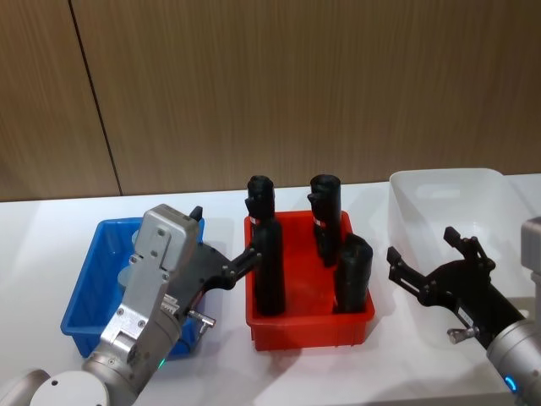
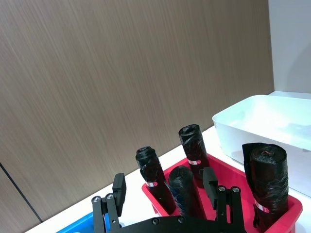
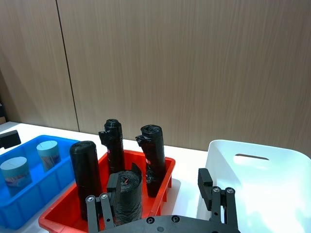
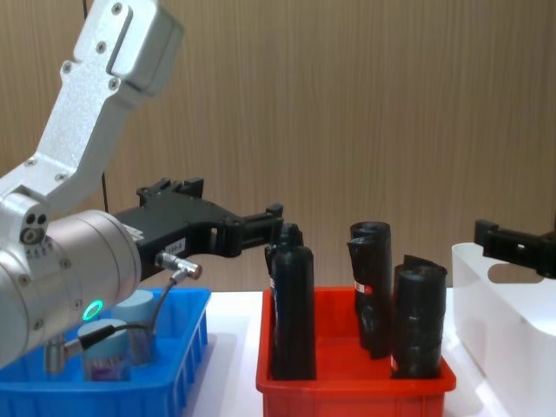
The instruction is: Pick the cotton swabs from the blue box and place them into the white box.
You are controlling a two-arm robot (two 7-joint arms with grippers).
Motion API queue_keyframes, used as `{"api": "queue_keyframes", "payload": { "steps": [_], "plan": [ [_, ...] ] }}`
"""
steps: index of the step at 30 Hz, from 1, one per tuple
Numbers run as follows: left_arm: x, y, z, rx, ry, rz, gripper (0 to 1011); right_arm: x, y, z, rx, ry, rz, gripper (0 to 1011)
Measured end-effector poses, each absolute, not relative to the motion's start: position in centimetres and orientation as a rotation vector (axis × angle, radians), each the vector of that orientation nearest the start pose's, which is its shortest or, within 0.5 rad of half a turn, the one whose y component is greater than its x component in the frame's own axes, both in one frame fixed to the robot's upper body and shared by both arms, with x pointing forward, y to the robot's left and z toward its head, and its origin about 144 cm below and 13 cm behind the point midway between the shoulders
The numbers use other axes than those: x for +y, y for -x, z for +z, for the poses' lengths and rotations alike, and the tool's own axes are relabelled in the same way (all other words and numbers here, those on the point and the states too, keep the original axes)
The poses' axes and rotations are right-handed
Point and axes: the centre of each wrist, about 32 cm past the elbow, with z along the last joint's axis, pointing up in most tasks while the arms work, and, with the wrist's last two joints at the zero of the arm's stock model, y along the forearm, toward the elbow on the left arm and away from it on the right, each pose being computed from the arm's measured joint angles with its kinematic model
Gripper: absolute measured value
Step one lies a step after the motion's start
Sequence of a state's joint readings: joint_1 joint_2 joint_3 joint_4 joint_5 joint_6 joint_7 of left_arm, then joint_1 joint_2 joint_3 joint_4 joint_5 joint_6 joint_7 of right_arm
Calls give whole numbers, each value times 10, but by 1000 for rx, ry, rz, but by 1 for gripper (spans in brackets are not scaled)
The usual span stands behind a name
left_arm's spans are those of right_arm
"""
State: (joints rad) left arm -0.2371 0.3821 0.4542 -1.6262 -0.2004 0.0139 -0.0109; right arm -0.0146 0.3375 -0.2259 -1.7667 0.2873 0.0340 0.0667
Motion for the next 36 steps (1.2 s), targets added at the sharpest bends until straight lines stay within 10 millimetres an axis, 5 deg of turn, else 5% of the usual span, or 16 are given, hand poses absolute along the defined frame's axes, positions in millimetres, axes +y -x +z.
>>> {"api": "queue_keyframes", "payload": {
  "steps": [23, 36],
  "plan": [
    [199, -492, 1204, -267, -62, 1123, 1004, -237, -443, 1189, -75, -26, -1230, 1002],
    [219, -514, 1202, -226, -111, 1137, 1004, -237, -443, 1189, -75, -26, -1230, 1002]
  ]
}}
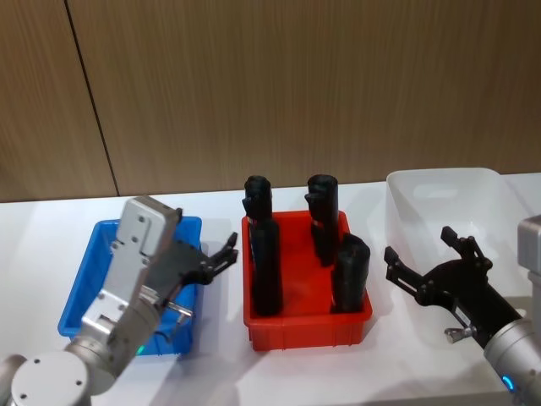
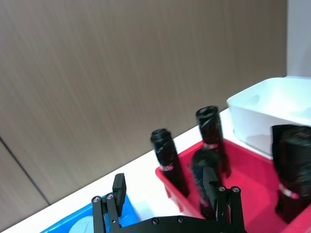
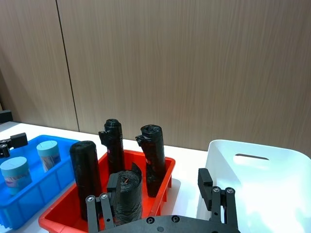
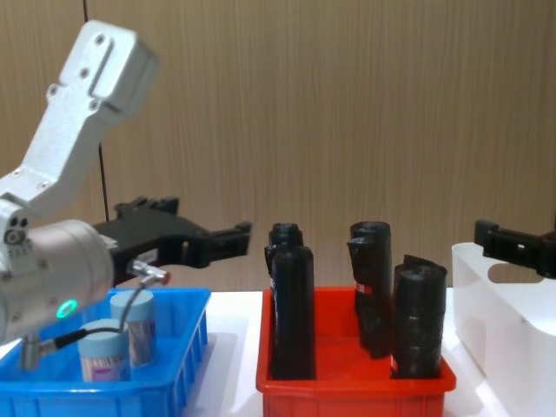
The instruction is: Pick the cotton swabs from the blue box and place them into the white box.
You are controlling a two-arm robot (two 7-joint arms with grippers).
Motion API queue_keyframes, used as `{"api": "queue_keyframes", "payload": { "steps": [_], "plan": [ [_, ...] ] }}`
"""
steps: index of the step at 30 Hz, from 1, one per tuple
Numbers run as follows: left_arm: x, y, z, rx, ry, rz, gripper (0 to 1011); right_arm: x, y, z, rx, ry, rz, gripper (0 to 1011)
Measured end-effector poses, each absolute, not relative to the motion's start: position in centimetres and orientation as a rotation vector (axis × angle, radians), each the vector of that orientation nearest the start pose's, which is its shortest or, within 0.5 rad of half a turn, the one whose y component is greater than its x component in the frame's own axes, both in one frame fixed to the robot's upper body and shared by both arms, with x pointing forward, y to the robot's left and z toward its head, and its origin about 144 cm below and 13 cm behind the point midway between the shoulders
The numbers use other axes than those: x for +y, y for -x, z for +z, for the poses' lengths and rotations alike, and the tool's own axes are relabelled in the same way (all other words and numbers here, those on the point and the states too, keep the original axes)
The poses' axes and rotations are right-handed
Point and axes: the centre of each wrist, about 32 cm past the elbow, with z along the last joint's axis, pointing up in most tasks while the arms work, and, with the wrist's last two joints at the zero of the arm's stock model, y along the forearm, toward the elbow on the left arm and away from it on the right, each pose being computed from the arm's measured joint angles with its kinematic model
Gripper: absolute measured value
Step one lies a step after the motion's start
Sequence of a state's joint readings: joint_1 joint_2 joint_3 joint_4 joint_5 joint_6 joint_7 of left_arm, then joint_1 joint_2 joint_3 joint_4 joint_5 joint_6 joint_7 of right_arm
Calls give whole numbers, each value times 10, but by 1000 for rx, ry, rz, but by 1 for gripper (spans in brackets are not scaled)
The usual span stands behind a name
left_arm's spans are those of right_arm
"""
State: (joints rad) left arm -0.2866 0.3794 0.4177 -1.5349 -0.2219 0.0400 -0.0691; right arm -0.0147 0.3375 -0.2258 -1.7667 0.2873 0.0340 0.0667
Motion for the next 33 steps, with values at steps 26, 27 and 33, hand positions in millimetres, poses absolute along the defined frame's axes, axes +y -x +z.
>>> {"api": "queue_keyframes", "payload": {
  "steps": [26, 27, 33],
  "plan": [
    [281, -541, 1192, 8, -144, 1331, 1004, -237, -443, 1189, -75, -26, -1229, 1002],
    [283, -541, 1192, 25, -145, 1343, 1004, -237, -443, 1189, -75, -26, -1230, 1002],
    [288, -539, 1190, 83, -152, 1383, 1004, -237, -443, 1189, -75, -26, -1230, 1002]
  ]
}}
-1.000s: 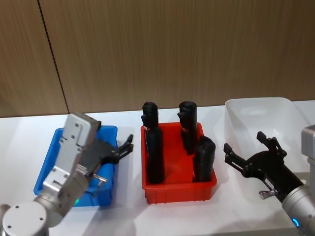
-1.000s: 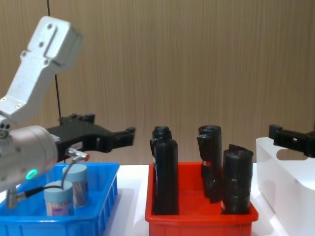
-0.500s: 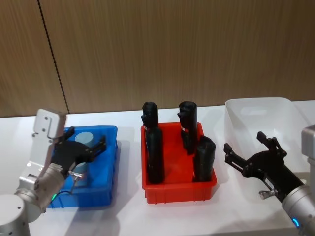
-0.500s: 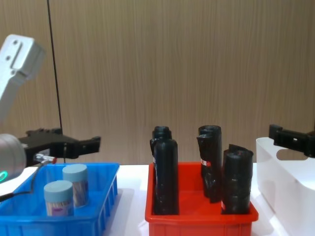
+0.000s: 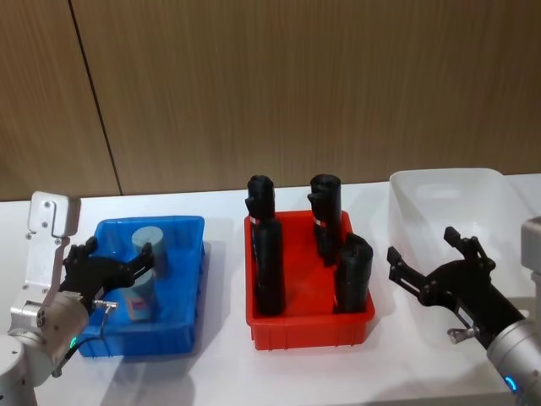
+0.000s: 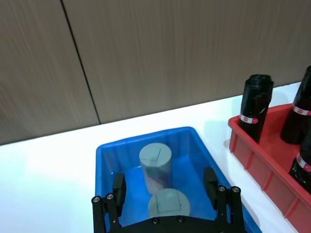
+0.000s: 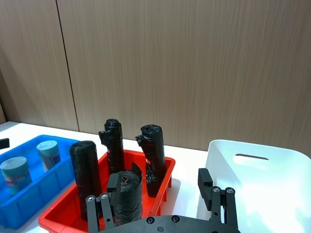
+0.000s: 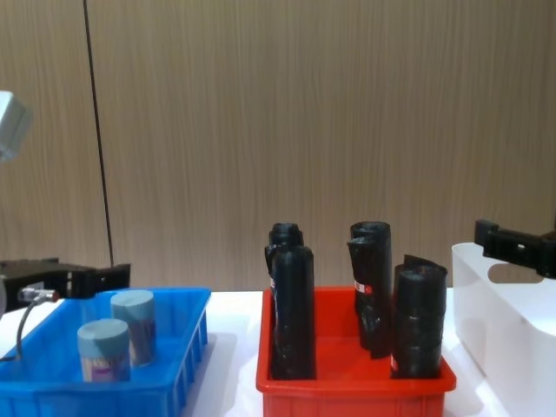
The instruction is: Pick the cotton swabs from the blue box and place them into the white box.
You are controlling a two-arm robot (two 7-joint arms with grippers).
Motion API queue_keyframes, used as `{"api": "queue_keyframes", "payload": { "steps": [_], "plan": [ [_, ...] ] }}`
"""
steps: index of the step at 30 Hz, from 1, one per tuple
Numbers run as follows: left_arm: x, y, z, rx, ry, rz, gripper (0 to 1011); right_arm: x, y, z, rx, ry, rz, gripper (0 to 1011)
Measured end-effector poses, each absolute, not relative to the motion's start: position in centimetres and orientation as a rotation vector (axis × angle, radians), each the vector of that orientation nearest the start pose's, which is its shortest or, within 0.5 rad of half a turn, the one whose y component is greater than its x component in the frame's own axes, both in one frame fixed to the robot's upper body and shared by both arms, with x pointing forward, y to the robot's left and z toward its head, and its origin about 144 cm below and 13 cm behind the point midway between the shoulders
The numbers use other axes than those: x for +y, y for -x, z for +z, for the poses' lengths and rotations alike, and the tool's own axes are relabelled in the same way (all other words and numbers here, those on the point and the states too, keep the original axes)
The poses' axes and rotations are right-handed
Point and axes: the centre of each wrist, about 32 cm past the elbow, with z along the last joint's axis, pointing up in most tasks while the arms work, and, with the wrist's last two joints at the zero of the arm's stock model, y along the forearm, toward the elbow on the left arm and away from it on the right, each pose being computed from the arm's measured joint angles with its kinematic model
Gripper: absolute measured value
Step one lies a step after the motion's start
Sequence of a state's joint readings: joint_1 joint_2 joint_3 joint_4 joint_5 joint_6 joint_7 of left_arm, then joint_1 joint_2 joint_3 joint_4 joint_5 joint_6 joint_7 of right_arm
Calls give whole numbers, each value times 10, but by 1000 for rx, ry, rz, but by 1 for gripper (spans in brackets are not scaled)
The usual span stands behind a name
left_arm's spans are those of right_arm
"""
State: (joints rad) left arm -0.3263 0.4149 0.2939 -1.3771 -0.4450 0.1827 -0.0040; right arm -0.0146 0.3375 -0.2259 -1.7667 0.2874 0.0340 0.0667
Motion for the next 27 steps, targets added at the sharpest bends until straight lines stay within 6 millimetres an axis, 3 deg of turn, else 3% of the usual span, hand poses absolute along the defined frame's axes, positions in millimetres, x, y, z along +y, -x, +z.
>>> {"api": "queue_keyframes", "payload": {
  "steps": [13, 27],
  "plan": [
    [293, -540, 1186, 177, -183, 1411, 1004, -237, -443, 1189, -75, -26, -1229, 1002],
    [294, -555, 1183, 222, -247, 1361, 1004, -237, -443, 1189, -75, -26, -1229, 1002]
  ]
}}
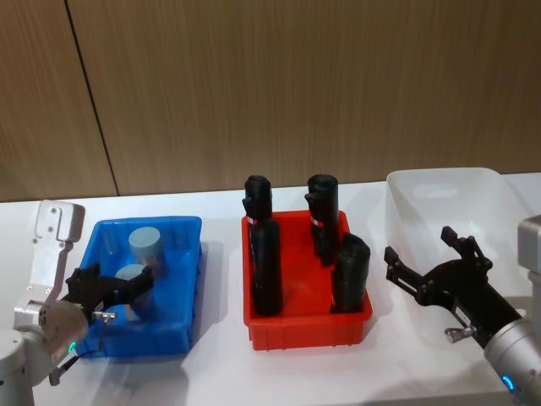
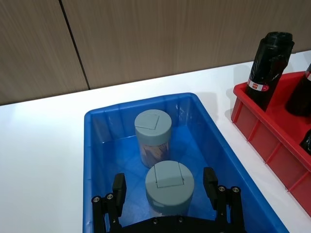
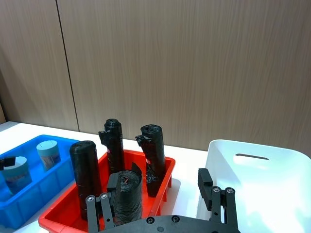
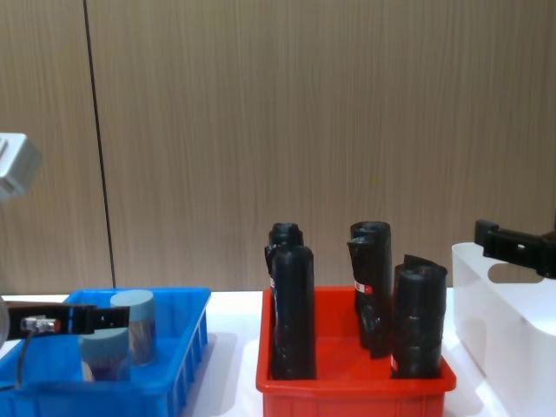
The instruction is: Pick the cotton swabs from the blue box and place them into the white box.
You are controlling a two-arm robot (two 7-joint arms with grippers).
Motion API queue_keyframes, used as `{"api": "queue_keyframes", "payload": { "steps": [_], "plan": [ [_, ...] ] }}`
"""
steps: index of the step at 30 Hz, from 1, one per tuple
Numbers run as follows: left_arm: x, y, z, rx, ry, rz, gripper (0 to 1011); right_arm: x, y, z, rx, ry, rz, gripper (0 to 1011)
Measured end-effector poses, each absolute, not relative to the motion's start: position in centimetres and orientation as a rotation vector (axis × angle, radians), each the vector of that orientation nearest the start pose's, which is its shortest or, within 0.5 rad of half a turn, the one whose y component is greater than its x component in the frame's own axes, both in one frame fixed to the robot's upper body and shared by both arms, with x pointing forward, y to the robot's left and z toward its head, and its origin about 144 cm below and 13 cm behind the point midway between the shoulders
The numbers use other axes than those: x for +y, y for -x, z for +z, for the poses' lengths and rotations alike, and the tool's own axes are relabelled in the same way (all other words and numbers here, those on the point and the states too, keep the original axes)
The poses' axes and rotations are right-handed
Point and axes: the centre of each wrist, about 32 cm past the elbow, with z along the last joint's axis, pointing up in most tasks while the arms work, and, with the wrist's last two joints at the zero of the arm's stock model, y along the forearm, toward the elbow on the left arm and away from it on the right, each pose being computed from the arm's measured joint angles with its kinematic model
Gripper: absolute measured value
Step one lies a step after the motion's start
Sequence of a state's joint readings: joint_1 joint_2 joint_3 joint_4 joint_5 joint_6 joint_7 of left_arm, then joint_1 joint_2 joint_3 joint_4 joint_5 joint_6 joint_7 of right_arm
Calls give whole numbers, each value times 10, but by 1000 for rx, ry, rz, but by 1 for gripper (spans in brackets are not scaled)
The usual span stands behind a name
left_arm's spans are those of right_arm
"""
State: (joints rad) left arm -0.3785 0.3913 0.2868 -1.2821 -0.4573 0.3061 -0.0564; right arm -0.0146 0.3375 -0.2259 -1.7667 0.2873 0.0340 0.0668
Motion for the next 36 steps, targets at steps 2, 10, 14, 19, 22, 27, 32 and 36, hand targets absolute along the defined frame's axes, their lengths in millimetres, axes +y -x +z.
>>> {"api": "queue_keyframes", "payload": {
  "steps": [2, 10, 14, 19, 22, 27, 32, 36],
  "plan": [
    [294, -557, 1183, 224, -259, 1355, 1004, -237, -443, 1189, -75, -26, -1229, 1002],
    [293, -567, 1180, 235, -298, 1343, 1004, -237, -443, 1189, -75, -26, -1229, 1002],
    [293, -571, 1179, 241, -315, 1341, 1004, -237, -443, 1189, -75, -26, -1229, 1002],
    [293, -575, 1177, 251, -334, 1339, 1004, -237, -443, 1189, -75, -26, -1229, 1002],
    [294, -577, 1175, 256, -343, 1337, 1004, -237, -443, 1189, -75, -26, -1229, 1002],
    [294, -579, 1173, 262, -352, 1332, 1004, -237, -443, 1189, -75, -26, -1229, 1002],
    [295, -581, 1171, 268, -356, 1323, 924, -237, -443, 1189, -75, -26, -1229, 1001],
    [295, -582, 1170, 267, -353, 1319, 808, -237, -443, 1189, -75, -26, -1229, 1002]
  ]
}}
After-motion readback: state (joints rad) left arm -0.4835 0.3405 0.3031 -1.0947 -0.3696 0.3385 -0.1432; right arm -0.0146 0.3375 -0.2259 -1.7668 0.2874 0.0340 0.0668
